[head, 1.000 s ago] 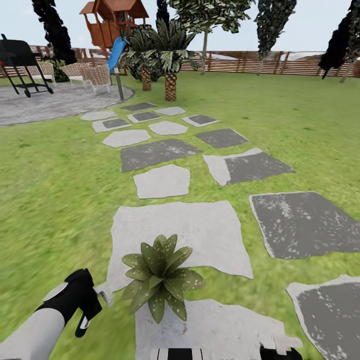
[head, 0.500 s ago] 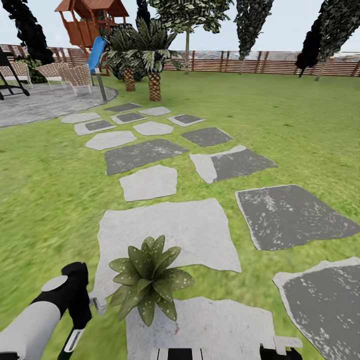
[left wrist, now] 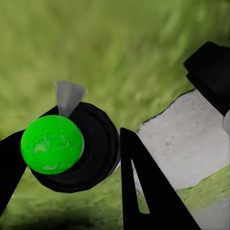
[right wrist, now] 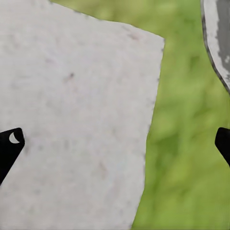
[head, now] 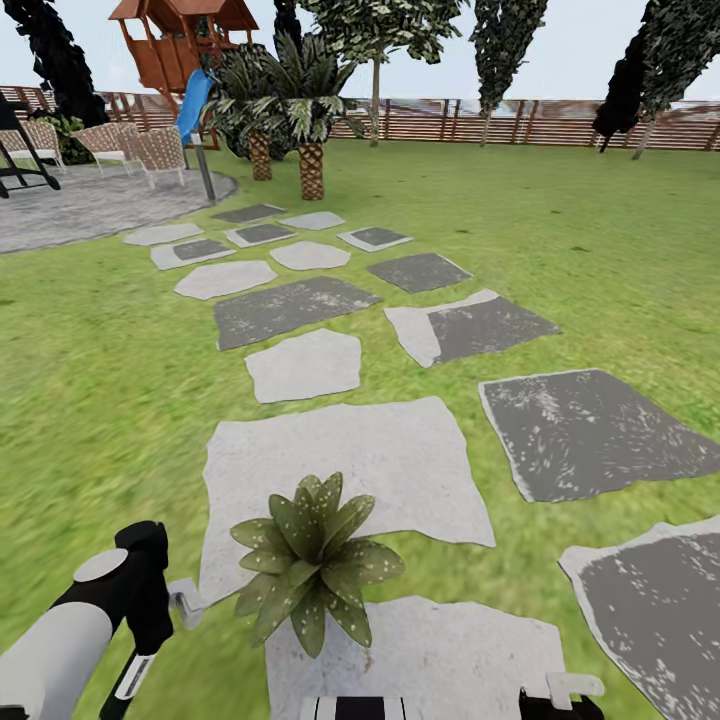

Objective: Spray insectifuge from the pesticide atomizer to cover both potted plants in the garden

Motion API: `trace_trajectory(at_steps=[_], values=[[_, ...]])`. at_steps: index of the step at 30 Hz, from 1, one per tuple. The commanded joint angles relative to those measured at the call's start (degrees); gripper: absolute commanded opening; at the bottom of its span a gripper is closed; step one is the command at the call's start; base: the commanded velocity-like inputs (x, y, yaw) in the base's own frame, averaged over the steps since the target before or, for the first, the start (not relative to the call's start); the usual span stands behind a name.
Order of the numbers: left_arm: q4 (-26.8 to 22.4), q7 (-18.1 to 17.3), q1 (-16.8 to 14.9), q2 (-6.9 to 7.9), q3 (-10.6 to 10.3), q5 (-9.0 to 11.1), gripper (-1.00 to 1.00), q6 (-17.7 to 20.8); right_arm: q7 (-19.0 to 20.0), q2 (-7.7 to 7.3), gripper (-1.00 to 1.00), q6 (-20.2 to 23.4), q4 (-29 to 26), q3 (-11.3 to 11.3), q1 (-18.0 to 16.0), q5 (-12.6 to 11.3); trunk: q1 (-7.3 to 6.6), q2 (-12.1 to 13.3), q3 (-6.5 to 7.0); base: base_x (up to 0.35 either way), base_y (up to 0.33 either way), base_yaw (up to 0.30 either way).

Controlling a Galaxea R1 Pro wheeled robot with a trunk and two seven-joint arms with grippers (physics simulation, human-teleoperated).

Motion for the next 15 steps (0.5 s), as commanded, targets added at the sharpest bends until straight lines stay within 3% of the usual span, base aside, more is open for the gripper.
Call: trace_trajectory(at_steps=[1,4,9,15], values=[[-1.0,-0.4,0.1,-0.02,0.1,-0.3,-1.0,0.6,-0.2,0.0,1.0,-0.1,0.0,0.5,0.0,-0.4,-0.01,0.0,-0.05,0.002,0.007,0.0],[-4.1,-0.4,0.4,0.07,0.2,-0.3,-1.0,0.7,-0.2,-0.03,1.0,-0.1,0.0,0.4,0.0,-0.4,-0.01,0.0,0.0,0.001,0.002,-0.073],[-4.6,-0.4,0.5,0.24,0.1,-0.4,-1.0,1.2,-0.2,0.0,1.0,-0.1,0.0,0.4,0.0,-0.4,-0.01,0.0,0.24,-0.081,0.0,-0.226],[-4.6,-0.4,0.3,0.08,0.4,-4.2,-1.0,3.9,-0.3,0.15,1.0,0.1,0.0,0.3,0.0,-0.4,-0.01,0.0,0.35,-0.297,0.117,-0.109]])
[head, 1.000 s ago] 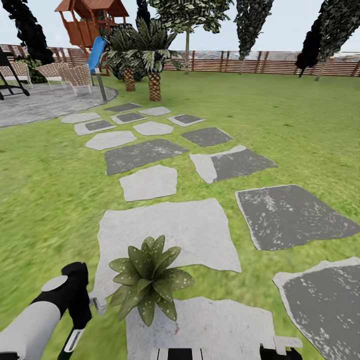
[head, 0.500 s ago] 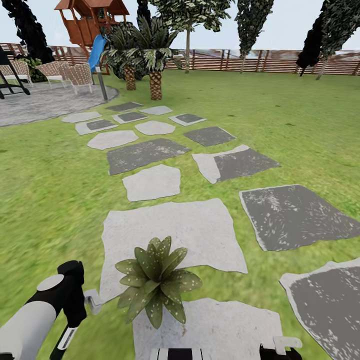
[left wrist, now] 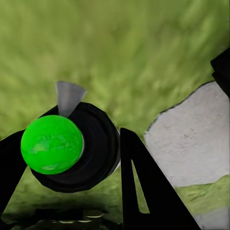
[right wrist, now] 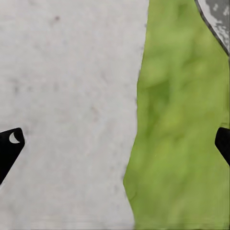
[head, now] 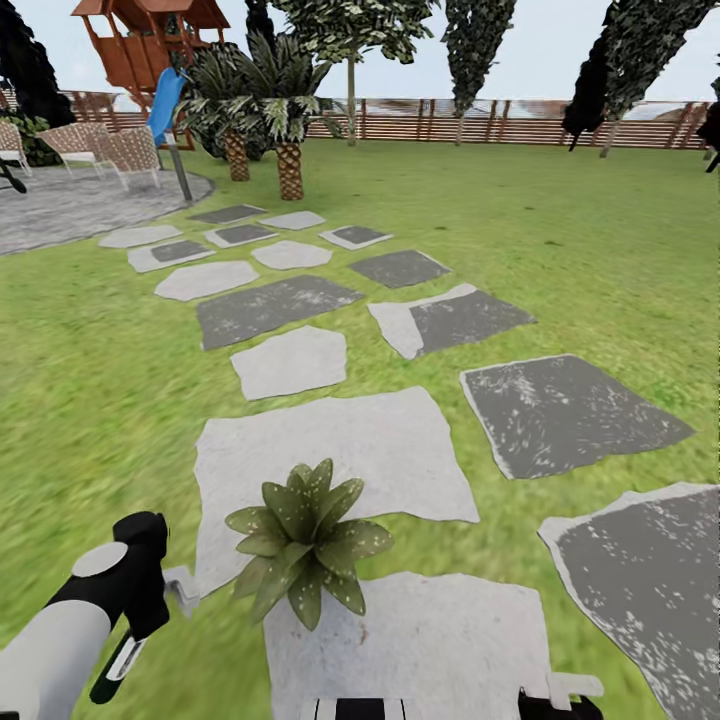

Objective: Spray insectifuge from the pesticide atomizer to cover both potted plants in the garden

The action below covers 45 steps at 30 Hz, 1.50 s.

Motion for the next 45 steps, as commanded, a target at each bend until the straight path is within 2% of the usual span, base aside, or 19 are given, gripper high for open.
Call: trace_trajectory(at_steps=[1,8,13,16,19,20,21,22,23,26,28,30,32,33,36,38,45], values=[[0.0,-0.4,-0.1,-0.03,0.2,-0.5,-1.0,0.9,-0.2,0.01,1.0,-0.1,0.0,0.5,0.0,-0.4,-0.04,0.0,-0.06,-0.225,0.248,-0.008],[-0.2,-0.4,-0.4,-0.76,0.0,-0.6,-1.0,1.3,-0.2,0.03,1.0,-0.3,0.0,0.5,0.0,-0.4,-0.04,0.0,-0.12,-0.009,0.185,-0.011],[-5.0,-1.4,-0.6,-1.31,0.1,-0.3,-1.0,1.3,-0.2,0.03,1.0,-0.2,0.0,0.5,0.0,-0.4,-0.04,0.0,0.01,0.0,0.006,-0.217],[-6.1,-3.7,-1.0,-2.34,-0.1,-0.6,-1.0,1.1,-0.2,0.03,1.0,-0.2,0.0,0.5,0.0,-0.4,-0.04,0.0,0.11,0.0,0.0,-0.253],[-6.5,-7.5,-2.7,-2.94,-0.5,-0.7,-1.0,0.7,-0.2,-0.11,1.0,-0.2,0.0,0.5,0.0,-0.4,-0.04,0.0,0.2,0.0,0.0,-0.255],[-6.5,-8.4,-2.8,-2.89,-1.7,-0.7,-1.0,0.6,-0.2,-0.15,1.0,-0.2,0.0,0.5,0.0,-0.4,-0.04,0.0,0.22,0.0,0.0,-0.252],[-6.5,-9.7,-2.8,-2.75,-3.8,-0.8,-1.0,0.5,-0.2,-0.19,1.0,-0.2,0.0,0.5,0.0,-0.4,-0.04,0.0,0.23,0.0,0.0,-0.188],[-6.6,-10.8,-3.0,-2.58,-7.3,-0.9,-1.0,0.5,-0.2,-0.2,1.0,-0.2,0.0,0.5,0.0,-0.4,-0.04,0.0,0.24,0.0,0.0,-0.062],[-6.7,-10.8,-3.5,-2.57,-9.0,-1.2,-1.0,0.5,-0.2,-0.2,1.0,-0.2,0.0,0.5,0.0,-0.4,-0.04,0.0,0.24,0.0,0.0,-0.025],[-6.7,-10.8,-6.3,-2.93,-10.8,-4.5,-1.0,0.5,-0.2,-0.23,1.0,-0.2,0.0,0.5,0.0,-0.4,-0.04,0.0,0.24,0.0,0.0,-0.008],[-6.7,-10.8,-8.2,-3.25,-11.8,-7.7,-1.0,0.3,-0.1,-0.17,1.0,-0.2,0.0,0.6,0.0,-0.4,-0.04,0.0,0.24,0.0,0.0,-0.001],[-6.6,-10.8,-9.3,-3.68,-12.4,-9.0,-1.0,0.0,-0.1,-0.16,1.0,-0.2,0.0,0.7,0.0,-0.4,-0.04,0.0,0.24,0.0,0.0,0.0],[-6.1,-10.8,-11.1,-4.77,-12.6,-9.4,-1.0,-0.6,-0.1,-0.1,1.0,-0.1,0.0,0.7,0.0,-0.4,-0.04,0.0,0.24,0.0,0.0,0.0],[-5.8,-10.8,-12.3,-6.08,-12.7,-9.6,-1.0,-0.9,-0.1,-0.07,1.0,-0.1,0.0,0.6,0.0,-0.4,-0.04,0.0,0.24,0.0,0.0,0.0],[-5.7,-10.8,-12.9,-9.83,-12.7,-9.6,-1.0,-1.0,-0.1,-0.06,1.0,-0.1,0.0,0.5,0.0,-0.4,-0.04,0.0,0.24,0.0,0.0,0.0],[-5.7,-10.8,-13.0,-11.57,-12.7,-9.6,-1.0,-1.0,-0.1,-0.06,1.0,-0.1,0.0,0.5,0.0,-0.4,-0.04,0.0,0.24,0.0,0.0,0.061],[-5.8,-10.8,-13.1,-12.51,-12.7,-9.5,-1.0,-0.8,-0.2,-0.08,1.0,-0.1,0.0,0.4,0.0,-0.4,-0.04,0.0,0.24,0.0,-0.051,0.233]])
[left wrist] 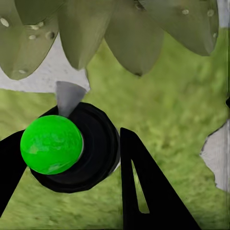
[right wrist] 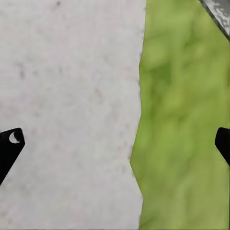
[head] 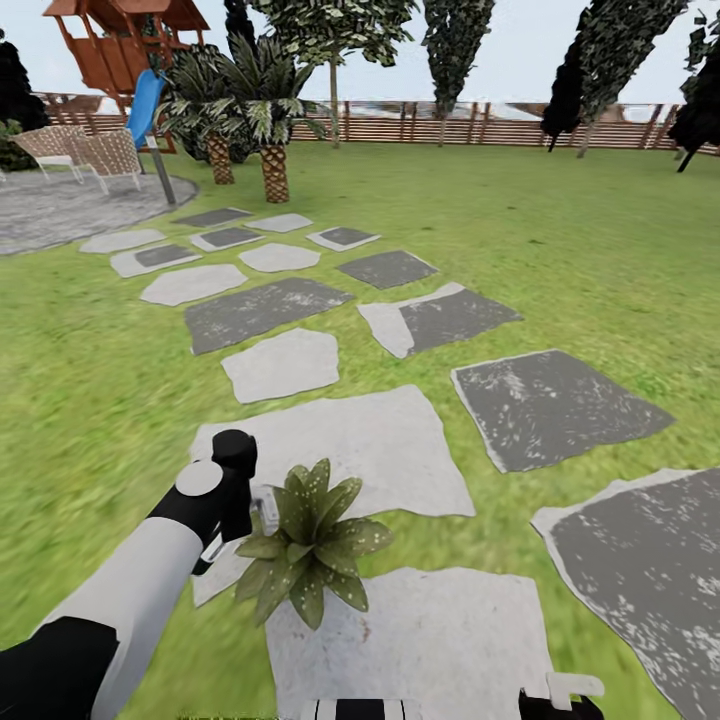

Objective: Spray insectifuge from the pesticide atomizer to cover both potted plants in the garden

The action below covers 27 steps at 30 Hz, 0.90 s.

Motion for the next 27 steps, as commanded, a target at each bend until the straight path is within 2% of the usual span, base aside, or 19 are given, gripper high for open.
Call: trace_trajectory(at_steps=[1,10,20,27], values=[[0.0,-0.4,0.0,-0.08,-0.1,-0.4,-1.0,0.6,-0.1,-0.01,1.0,-0.1,0.0,0.5,0.0,-0.4,-0.01,0.0,-0.05,0.0,-0.226,0.268],[-0.4,-0.4,-0.6,-0.29,-0.1,-0.5,-1.0,0.6,-0.2,-0.08,1.0,-0.1,0.0,0.5,0.0,-0.5,-0.01,0.0,-0.05,0.0,-0.269,0.265],[-0.5,-0.4,-0.5,-0.29,-0.1,-0.6,-1.0,0.6,-0.2,-0.08,1.0,-0.1,0.0,0.6,0.0,-0.5,-0.01,0.0,-0.05,0.0,-0.276,0.042],[-0.5,-0.4,-0.5,-0.2,-0.1,-0.9,-1.0,0.6,-0.2,-0.08,1.0,-0.1,0.0,0.6,0.0,-0.5,-0.01,0.0,-0.05,-0.097,-0.262,0.255]])
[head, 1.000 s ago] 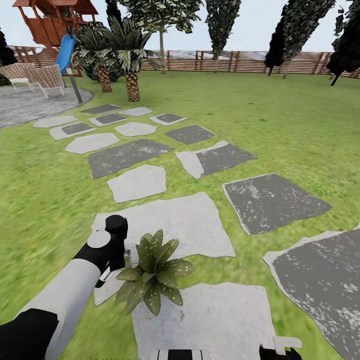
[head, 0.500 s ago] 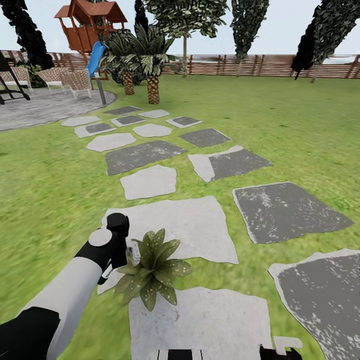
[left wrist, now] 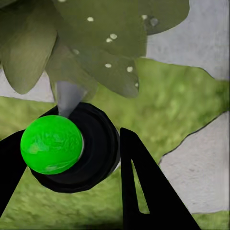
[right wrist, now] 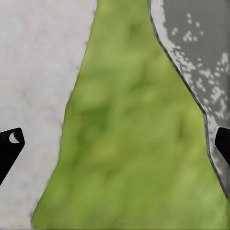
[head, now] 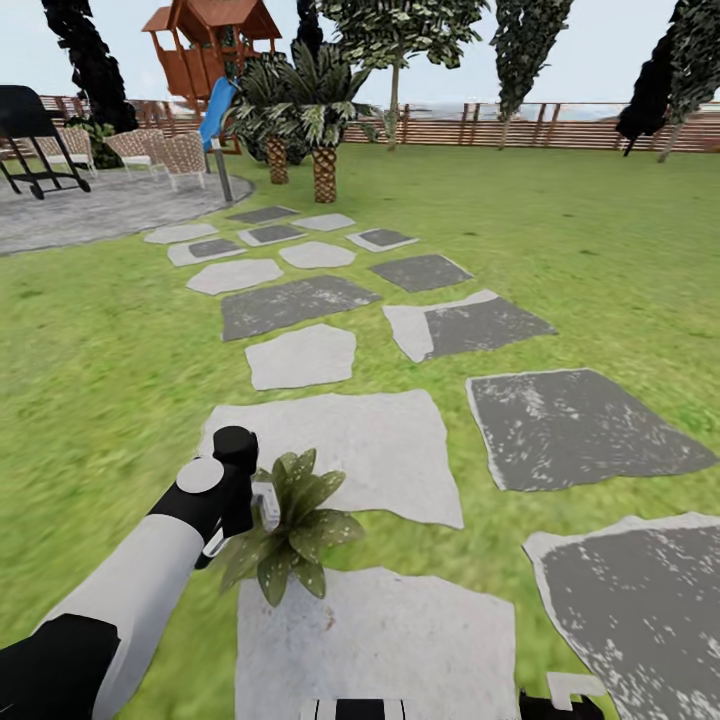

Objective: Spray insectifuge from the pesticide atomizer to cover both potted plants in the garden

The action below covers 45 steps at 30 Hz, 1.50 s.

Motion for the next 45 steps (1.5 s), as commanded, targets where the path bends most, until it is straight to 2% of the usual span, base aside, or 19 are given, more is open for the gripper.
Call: trace_trajectory(at_steps=[1,14,16,19,20,21,23,24,26,28,31,32,33,34,35,37,39,42,45], values=[[0.0,-0.5,0.0,-0.02,-0.1,-0.4,-1.0,0.6,-0.1,-0.01,1.0,-0.1,-0.1,0.5,0.0,-0.4,-0.03,0.0,-0.05,-0.202,-0.236,0.277],[-0.2,-0.5,0.0,0.32,0.0,-0.4,-1.0,0.7,-0.1,0.04,1.0,-0.1,-0.1,0.5,0.0,-0.4,-0.03,0.0,-0.05,-0.237,-0.213,0.277],[-0.2,-0.5,0.6,0.89,0.3,-0.3,-1.0,0.6,-0.1,0.02,1.0,-0.1,-0.1,0.5,0.0,-0.4,-0.03,0.0,-0.05,-0.265,-0.196,0.277],[0.1,-0.5,1.2,3.46,0.8,0.3,-1.0,0.9,-0.1,0.04,1.0,-0.2,-0.1,0.6,0.0,-0.4,-0.03,0.0,-0.05,-0.265,-0.19,0.241],[0.3,-0.5,1.6,4.05,1.5,0.9,-1.0,1.0,-0.1,0.03,1.0,-0.2,-0.1,0.7,0.0,-0.4,-0.03,0.0,-0.05,-0.266,-0.178,0.092],[0.5,-0.5,3.1,4.38,3.3,2.2,-1.0,0.9,-0.1,-0.01,1.0,-0.2,0.0,0.7,0.0,-0.3,-0.03,0.0,-0.05,-0.266,-0.174,0.047],[0.5,-0.5,6.6,4.55,8.3,5.9,-1.0,0.5,0.0,-0.07,1.0,-0.2,0.0,0.9,0.0,-0.1,-0.03,0.0,-0.05,-0.266,-0.171,0.02],[0.6,2.5,8.4,4.59,10.8,8.6,-1.0,0.0,0.2,-0.13,1.0,-0.2,0.0,1.0,0.0,0.0,-0.03,0.0,-0.05,-0.268,-0.165,0.008],[0.6,8.6,11.0,4.67,13.0,12.7,-1.0,-2.9,0.3,-0.17,1.0,-0.3,-0.1,1.1,0.0,0.7,-0.03,0.0,-0.05,-0.245,-0.122,0.004],[0.7,13.9,14.1,4.71,14.3,17.8,-1.0,-9.1,0.4,-0.3,1.0,-0.3,-1.9,2.0,0.0,5.5,-0.03,0.0,-0.05,-0.091,-0.036,0.001],[1.1,21.4,17.5,4.66,18.4,26.1,-1.0,-17.5,1.0,-0.86,1.0,-0.3,-7.5,3.3,0.0,15.4,-0.03,0.0,-0.05,-0.021,-0.008,0.0],[2.4,23.3,18.1,4.65,19.3,28.1,-1.0,-20.4,2.2,-0.93,1.0,-0.3,-9.0,3.4,0.0,18.0,-0.03,0.0,-0.05,-0.005,-0.002,0.0],[5.0,25.8,18.6,4.65,20.2,30.0,-1.0,-24.4,4.8,-1.0,1.0,-0.3,-11.0,3.5,0.0,21.5,-0.03,0.0,-0.05,-0.003,-0.001,0.0],[8.6,28.3,18.8,4.64,20.7,31.0,-1.0,-28.3,8.7,-1.03,1.0,-0.3,-12.8,3.5,0.0,24.5,-0.03,0.0,-0.05,-0.002,-0.001,0.0],[11.9,30.8,19.0,4.64,21.0,31.5,-1.0,-31.6,12.8,-1.09,1.0,-0.2,-14.0,3.5,0.0,26.5,-0.03,0.0,-0.05,0.0,0.0,0.0],[16.5,35.8,19.0,4.5,21.2,31.9,-1.0,-36.2,20.8,-1.14,1.0,-0.2,-15.3,3.5,-0.3,28.2,-0.03,0.0,-0.05,0.0,0.0,0.0],[19.0,38.0,18.8,4.12,21.1,32.1,-1.0,-37.9,28.3,-1.35,1.0,-0.2,-16.2,3.5,-1.8,28.6,-0.03,0.0,-0.05,0.0,0.0,0.0],[19.8,39.0,18.7,3.63,21.0,32.0,-1.0,-38.5,37.8,-1.9,1.0,-0.1,-19.0,3.5,-3.6,28.8,-0.03,0.0,-0.05,0.0,0.0,0.0],[18.8,38.0,17.7,4.62,20.9,31.0,-1.0,-37.5,38.6,-1.98,1.0,0.1,-20.0,3.0,-4.6,28.9,-0.03,0.0,-0.04,0.0,0.0,0.0]])
